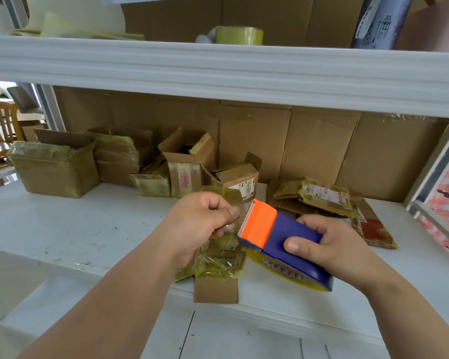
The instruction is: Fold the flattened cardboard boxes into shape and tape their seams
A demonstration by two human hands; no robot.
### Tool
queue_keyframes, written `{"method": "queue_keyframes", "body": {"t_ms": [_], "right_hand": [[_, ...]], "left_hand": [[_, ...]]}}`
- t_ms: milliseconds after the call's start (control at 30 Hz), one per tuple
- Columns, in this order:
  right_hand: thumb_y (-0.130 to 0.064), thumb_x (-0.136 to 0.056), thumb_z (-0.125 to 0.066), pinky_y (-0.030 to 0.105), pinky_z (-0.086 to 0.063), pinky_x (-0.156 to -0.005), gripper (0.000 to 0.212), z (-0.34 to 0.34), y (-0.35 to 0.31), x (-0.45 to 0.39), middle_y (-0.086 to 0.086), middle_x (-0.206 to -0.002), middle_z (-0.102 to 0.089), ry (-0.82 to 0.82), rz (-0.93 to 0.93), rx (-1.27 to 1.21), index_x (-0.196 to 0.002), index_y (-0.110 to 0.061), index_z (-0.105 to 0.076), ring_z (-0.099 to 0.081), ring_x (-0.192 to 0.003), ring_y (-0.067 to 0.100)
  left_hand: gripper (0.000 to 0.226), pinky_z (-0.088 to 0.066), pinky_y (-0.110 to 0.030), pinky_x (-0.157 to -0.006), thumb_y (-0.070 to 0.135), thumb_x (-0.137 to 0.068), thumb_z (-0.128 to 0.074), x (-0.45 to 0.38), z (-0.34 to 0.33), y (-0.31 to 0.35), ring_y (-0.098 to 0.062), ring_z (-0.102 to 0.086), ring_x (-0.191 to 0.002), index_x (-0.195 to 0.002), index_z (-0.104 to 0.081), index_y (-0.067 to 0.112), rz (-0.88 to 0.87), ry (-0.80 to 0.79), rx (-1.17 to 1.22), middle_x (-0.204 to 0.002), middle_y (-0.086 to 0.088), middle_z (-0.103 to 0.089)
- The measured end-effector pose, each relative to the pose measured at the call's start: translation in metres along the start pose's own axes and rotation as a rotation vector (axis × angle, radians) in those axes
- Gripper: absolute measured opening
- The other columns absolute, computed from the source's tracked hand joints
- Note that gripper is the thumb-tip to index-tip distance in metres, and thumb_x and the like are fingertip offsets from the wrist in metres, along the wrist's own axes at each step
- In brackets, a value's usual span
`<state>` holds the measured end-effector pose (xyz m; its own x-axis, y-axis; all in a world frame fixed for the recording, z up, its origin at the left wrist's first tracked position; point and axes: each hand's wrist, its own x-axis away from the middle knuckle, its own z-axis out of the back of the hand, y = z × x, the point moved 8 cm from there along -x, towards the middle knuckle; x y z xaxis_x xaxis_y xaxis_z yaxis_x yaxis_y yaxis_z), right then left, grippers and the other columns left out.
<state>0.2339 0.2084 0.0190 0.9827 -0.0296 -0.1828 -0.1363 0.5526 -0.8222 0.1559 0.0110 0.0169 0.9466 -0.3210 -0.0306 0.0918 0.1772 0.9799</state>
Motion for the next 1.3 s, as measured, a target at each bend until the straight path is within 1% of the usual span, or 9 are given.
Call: {"method": "queue_keyframes", "body": {"t_ms": [167,267,400,500,600,733,967,1100,1300], "right_hand": [[-0.063,-0.051,-0.079,0.022,-0.047,-0.059,0.041,0.007,-0.001,-0.006,0.001,-0.075,-0.072,-0.065,0.004,0.103,-0.078,-0.033,-0.072,-0.066,-0.069,0.019],[-0.080,-0.041,-0.076,0.029,-0.045,-0.061,0.062,0.021,0.009,-0.006,0.007,-0.074,-0.071,-0.058,-0.020,0.140,-0.076,-0.029,-0.073,-0.064,-0.066,0.024],[-0.068,-0.057,-0.082,0.025,-0.045,-0.061,0.045,0.038,0.029,-0.012,0.007,-0.073,-0.073,-0.045,-0.154,0.125,-0.074,-0.027,-0.075,-0.068,-0.070,0.026],[-0.077,-0.047,-0.070,0.032,-0.047,-0.068,0.064,0.042,0.038,-0.022,0.006,-0.076,-0.073,-0.096,-0.209,0.181,-0.079,-0.022,-0.077,-0.069,-0.075,0.027],[-0.080,-0.050,-0.070,0.035,-0.051,-0.070,0.064,0.046,0.040,-0.030,0.002,-0.076,-0.075,-0.119,-0.241,0.203,-0.078,-0.023,-0.077,-0.072,-0.072,0.021],[-0.062,-0.062,-0.070,0.028,-0.047,-0.063,0.046,0.047,0.038,-0.042,0.000,-0.071,-0.074,-0.146,-0.263,0.274,-0.076,-0.019,-0.076,-0.070,-0.066,0.014],[-0.069,-0.061,-0.062,0.017,-0.043,-0.057,0.053,0.044,0.040,-0.059,-0.010,-0.070,-0.073,-0.170,-0.313,0.425,-0.084,-0.023,-0.075,-0.067,-0.065,0.003],[-0.075,-0.060,-0.073,0.006,-0.039,-0.046,0.060,0.041,0.041,-0.063,-0.012,-0.067,-0.072,-0.204,-0.292,0.352,-0.086,-0.021,-0.075,-0.066,-0.060,-0.001],[-0.071,-0.051,-0.064,0.015,-0.047,-0.058,0.065,0.041,0.049,-0.069,-0.007,-0.073,-0.075,-0.278,-0.300,0.317,-0.088,-0.019,-0.076,-0.071,-0.065,0.007]], "left_hand": [[0.016,-0.046,-0.019,-0.057,0.012,-0.091,-0.067,0.001,0.023,0.007,-0.003,-0.049,-0.052,-0.075,-0.068,0.009,-0.027,0.068,0.010,-0.057,0.006,-0.060],[0.016,-0.046,-0.023,-0.062,0.013,-0.091,-0.067,-0.002,0.057,0.013,-0.006,-0.046,-0.051,-0.077,-0.069,0.007,-0.053,0.181,0.011,-0.051,0.007,-0.055],[0.018,-0.044,-0.023,-0.060,0.012,-0.090,-0.069,-0.006,0.079,-0.010,-0.008,-0.044,-0.049,-0.073,-0.069,0.007,0.028,0.300,0.052,-0.054,0.001,-0.060],[0.016,-0.042,-0.022,-0.058,0.011,-0.089,-0.070,-0.006,0.073,-0.036,-0.008,-0.044,-0.049,-0.073,-0.070,0.007,0.111,0.341,0.080,-0.055,0.001,-0.064],[0.012,-0.043,-0.023,-0.057,0.012,-0.088,-0.072,-0.005,0.071,-0.052,-0.011,-0.046,-0.051,-0.080,-0.072,0.004,0.148,0.382,0.100,-0.057,-0.001,-0.064],[0.012,-0.042,-0.024,-0.055,0.012,-0.087,-0.073,-0.005,0.073,-0.063,-0.013,-0.047,-0.052,-0.081,-0.072,0.002,0.163,0.428,0.130,-0.058,-0.004,-0.064],[0.013,-0.044,-0.025,-0.056,0.012,-0.087,-0.073,-0.006,0.074,-0.072,-0.015,-0.048,-0.055,-0.080,-0.072,0.001,0.207,0.449,0.123,-0.059,-0.005,-0.066],[0.014,-0.042,-0.025,-0.055,0.012,-0.087,-0.073,-0.004,0.076,-0.071,-0.013,-0.047,-0.051,-0.080,-0.072,0.000,0.202,0.459,0.129,-0.058,-0.005,-0.064],[0.014,-0.043,-0.023,-0.054,0.009,-0.087,-0.072,-0.004,0.074,-0.072,-0.014,-0.048,-0.054,-0.081,-0.071,-0.003,0.230,0.449,0.157,-0.056,-0.004,-0.063]]}}
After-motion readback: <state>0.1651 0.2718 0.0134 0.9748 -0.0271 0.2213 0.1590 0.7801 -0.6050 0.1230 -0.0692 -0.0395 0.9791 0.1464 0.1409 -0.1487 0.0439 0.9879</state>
